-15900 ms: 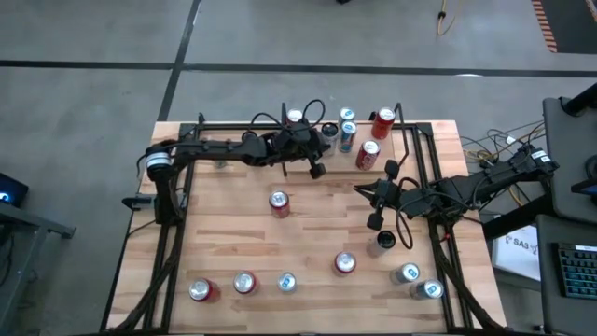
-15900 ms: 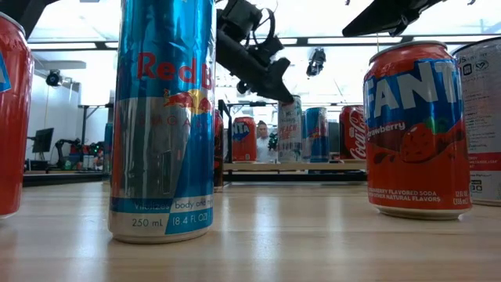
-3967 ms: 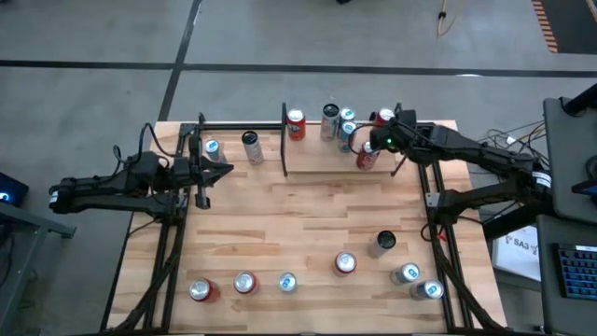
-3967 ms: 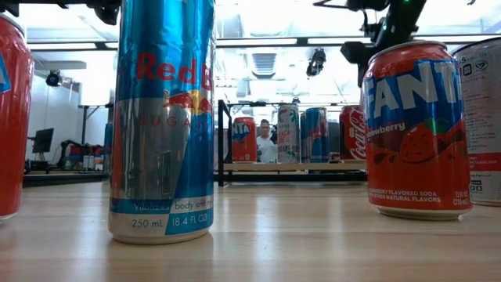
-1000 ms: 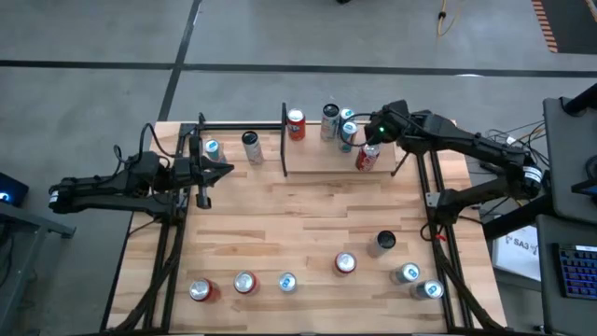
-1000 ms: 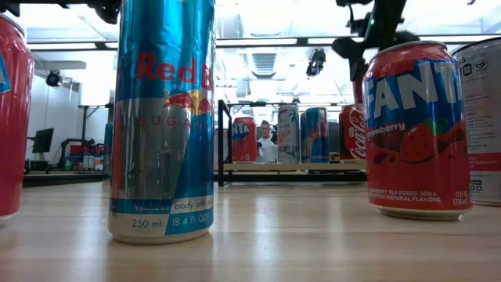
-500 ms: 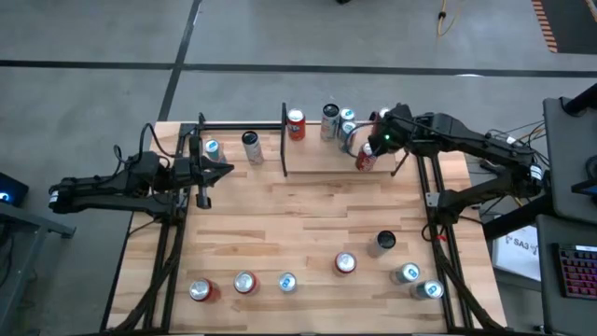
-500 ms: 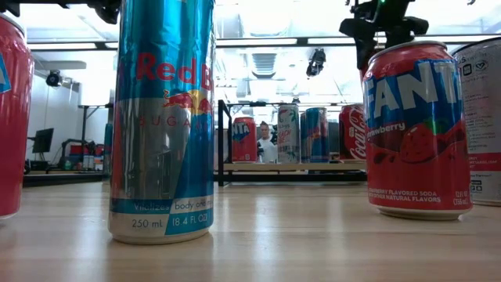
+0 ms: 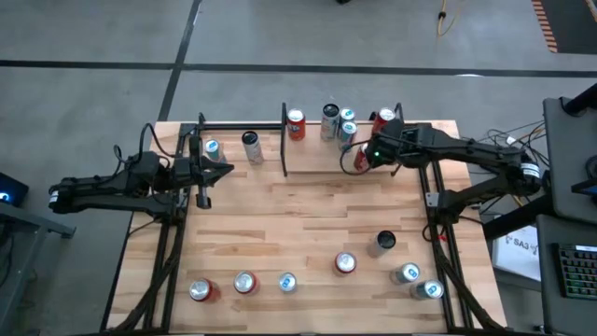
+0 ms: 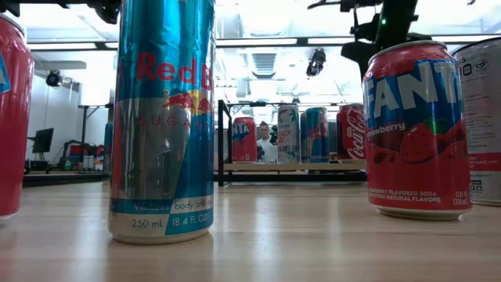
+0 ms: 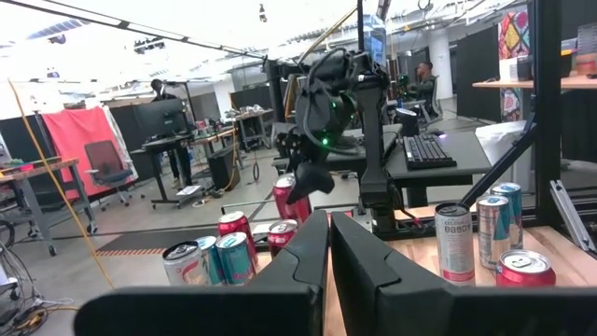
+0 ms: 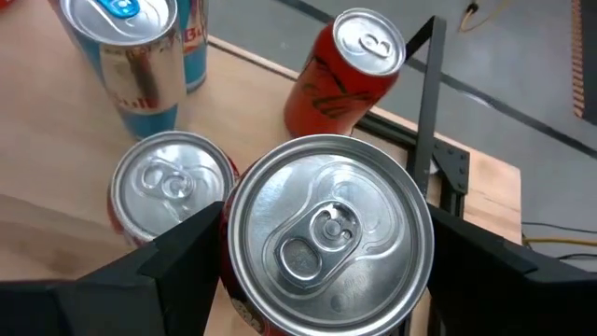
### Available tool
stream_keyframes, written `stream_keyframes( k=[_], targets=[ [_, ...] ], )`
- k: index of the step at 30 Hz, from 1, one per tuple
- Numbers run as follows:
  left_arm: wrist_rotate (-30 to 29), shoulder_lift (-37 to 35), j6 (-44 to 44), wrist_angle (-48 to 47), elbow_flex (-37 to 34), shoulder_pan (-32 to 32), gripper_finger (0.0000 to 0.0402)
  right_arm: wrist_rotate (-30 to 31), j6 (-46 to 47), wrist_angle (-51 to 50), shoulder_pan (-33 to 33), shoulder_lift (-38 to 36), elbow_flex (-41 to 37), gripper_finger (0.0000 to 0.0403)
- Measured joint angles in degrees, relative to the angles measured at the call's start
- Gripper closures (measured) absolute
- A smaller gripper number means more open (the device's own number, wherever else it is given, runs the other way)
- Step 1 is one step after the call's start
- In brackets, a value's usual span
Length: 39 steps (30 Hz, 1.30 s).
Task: Place canned beverage on shelf
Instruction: Put the dark red soda can on the shelf
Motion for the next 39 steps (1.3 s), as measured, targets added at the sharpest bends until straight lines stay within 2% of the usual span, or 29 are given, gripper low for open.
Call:
stream_keyframes(
  k=[15, 28, 34, 39],
  targets=[
    [0.0, 0.0, 0.0, 0.0, 0.0, 0.0, 0.0402, 7.3, 0.3, 15.3, -0.4, -0.3, -12.2, 0.0109],
    [0.0, 0.0, 0.0, 0.0, 0.0, 0.0, 0.0402, 7.4, 3.2, 15.9, -0.4, -1.0, -12.5, 0.0109],
    [0.0, 0.0, 0.0, -0.3, 0.0, 0.0, 0.0402, 4.8, 0.9, 10.6, -0.4, -4.8, -11.6, 0.0109],
    [0.0, 0.0, 0.2, -0.3, 0.0, 0.0, 0.0402, 2.6, -1.3, 10.0, -0.4, -9.3, -11.5, 0.0108]
  ],
)
